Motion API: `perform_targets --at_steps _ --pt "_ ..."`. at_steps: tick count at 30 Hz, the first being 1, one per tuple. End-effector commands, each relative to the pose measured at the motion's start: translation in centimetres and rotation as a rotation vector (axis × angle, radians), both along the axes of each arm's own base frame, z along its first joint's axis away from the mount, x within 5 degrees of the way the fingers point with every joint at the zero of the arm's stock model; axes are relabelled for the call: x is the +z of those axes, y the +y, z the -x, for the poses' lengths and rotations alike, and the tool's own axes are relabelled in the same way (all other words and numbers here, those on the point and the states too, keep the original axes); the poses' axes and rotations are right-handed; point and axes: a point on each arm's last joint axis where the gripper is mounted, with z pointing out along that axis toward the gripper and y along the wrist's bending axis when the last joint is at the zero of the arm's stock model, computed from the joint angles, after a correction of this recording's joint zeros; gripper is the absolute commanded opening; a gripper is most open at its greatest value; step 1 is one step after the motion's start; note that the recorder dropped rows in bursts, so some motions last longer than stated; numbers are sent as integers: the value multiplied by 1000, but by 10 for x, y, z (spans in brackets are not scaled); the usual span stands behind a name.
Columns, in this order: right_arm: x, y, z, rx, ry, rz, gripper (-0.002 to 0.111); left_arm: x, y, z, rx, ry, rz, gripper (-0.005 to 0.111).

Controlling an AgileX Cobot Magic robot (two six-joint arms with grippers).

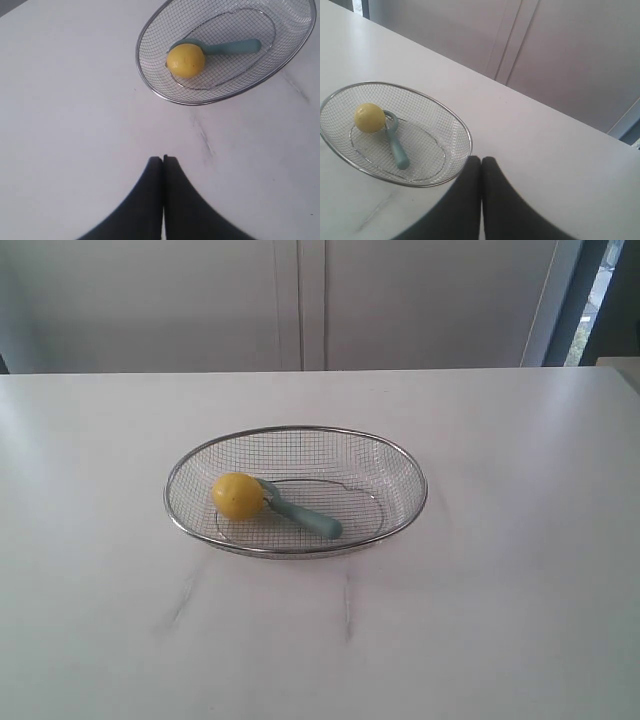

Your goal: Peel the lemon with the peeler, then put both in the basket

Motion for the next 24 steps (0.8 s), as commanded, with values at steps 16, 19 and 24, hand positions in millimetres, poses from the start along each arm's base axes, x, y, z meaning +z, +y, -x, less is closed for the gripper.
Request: perform_targets --at_steps 16,19,24 --pt "1 -1 0 -8 -12 -2 0 -1 1 3 5 7 8 0" --pt "1 -1 0 -8 -12 -2 0 -1 1 3 5 7 8 0" --pt "1 -1 0 -8 -12 -2 0 2 2 5 5 -7 14 0"
